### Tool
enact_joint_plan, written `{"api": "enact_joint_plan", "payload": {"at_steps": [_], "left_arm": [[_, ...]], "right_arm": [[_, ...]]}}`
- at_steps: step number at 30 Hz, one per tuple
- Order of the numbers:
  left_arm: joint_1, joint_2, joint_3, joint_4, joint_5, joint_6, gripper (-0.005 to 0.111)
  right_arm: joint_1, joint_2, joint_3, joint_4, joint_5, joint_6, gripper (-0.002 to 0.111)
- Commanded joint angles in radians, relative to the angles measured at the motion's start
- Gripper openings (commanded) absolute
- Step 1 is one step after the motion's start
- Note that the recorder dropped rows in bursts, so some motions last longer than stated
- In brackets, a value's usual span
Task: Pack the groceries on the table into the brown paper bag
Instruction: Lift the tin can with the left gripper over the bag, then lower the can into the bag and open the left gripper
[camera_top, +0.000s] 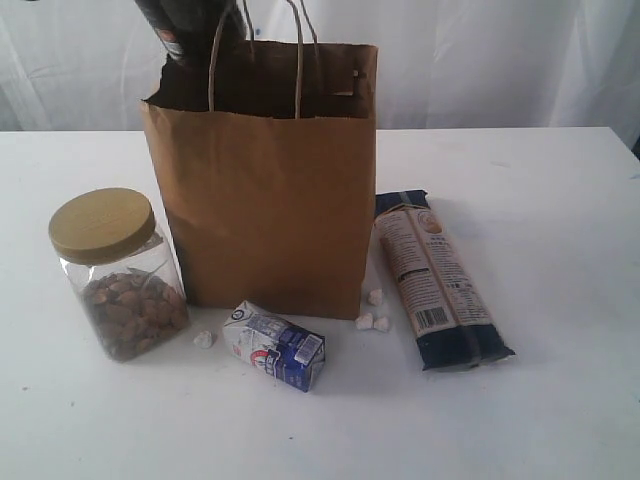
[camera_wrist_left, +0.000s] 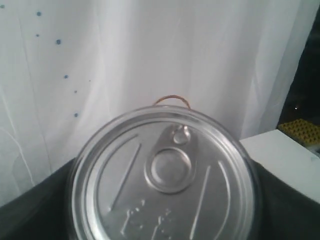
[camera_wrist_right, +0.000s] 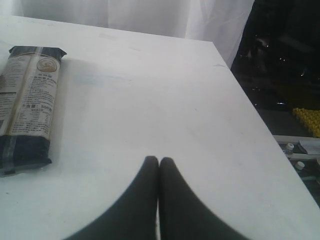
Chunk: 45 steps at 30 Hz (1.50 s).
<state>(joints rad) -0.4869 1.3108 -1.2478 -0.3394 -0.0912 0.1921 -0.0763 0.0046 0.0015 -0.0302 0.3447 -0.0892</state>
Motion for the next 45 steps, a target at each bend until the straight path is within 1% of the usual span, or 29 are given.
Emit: {"api": "enact_joint_plan", "payload": {"at_steps": [1, 4, 6, 14, 28, 30, 32, 35, 36, 38, 40, 45], "left_arm": [[-0.062, 0.000, -0.010, 0.066, -0.059, -0.011, 0.000], [-0.075, 0.011, -0.010, 0.146, -0.059, -0.011, 0.000], [-0.075, 0.024, -0.010, 0.166, -0.055, -0.011, 0.000], [-0.075, 0.074, -0.010, 0.168, 0.006, -0.011, 0.000], [-0.075, 0.087, -0.010, 0.168, 0.018, -0.011, 0.001], [-0.075, 0.087, -0.010, 0.168, 0.033, -0.011, 0.007], [-0.075, 0.087, -0.010, 0.168, 0.061, -0.011, 0.018], [-0.075, 0.087, -0.010, 0.168, 0.101, -0.011, 0.038], [-0.075, 0.087, -0.010, 0.168, 0.122, -0.011, 0.050], [-0.075, 0.087, -0.010, 0.168, 0.129, -0.011, 0.063], [-0.075, 0.087, -0.008, 0.168, 0.129, -0.011, 0.068], [-0.075, 0.087, -0.008, 0.168, 0.129, -0.011, 0.069]], "right_arm": [[-0.005, -0.005, -0.001, -0.005, -0.002, -0.004, 0.000], [-0.005, -0.005, -0.001, -0.005, -0.002, -0.004, 0.000], [-0.005, -0.005, -0.001, -0.005, -0.002, -0.004, 0.000], [-0.005, -0.005, -0.001, -0.005, -0.002, -0.004, 0.000], [-0.005, -0.005, -0.001, 0.000, -0.002, -0.004, 0.000], [-0.005, -0.005, -0.001, 0.000, -0.002, -0.004, 0.000], [-0.005, -0.005, -0.001, 0.000, -0.002, -0.004, 0.000], [-0.005, -0.005, -0.001, 0.000, -0.002, -0.004, 0.000], [-0.005, -0.005, -0.001, 0.000, -0.002, -0.004, 0.000], [-0.005, -0.005, -0.001, 0.000, -0.002, -0.004, 0.000], [-0.005, -0.005, -0.001, 0.000, -0.002, -0.004, 0.000], [-0.005, -0.005, -0.001, 0.000, -0.002, -0.004, 0.000]]}}
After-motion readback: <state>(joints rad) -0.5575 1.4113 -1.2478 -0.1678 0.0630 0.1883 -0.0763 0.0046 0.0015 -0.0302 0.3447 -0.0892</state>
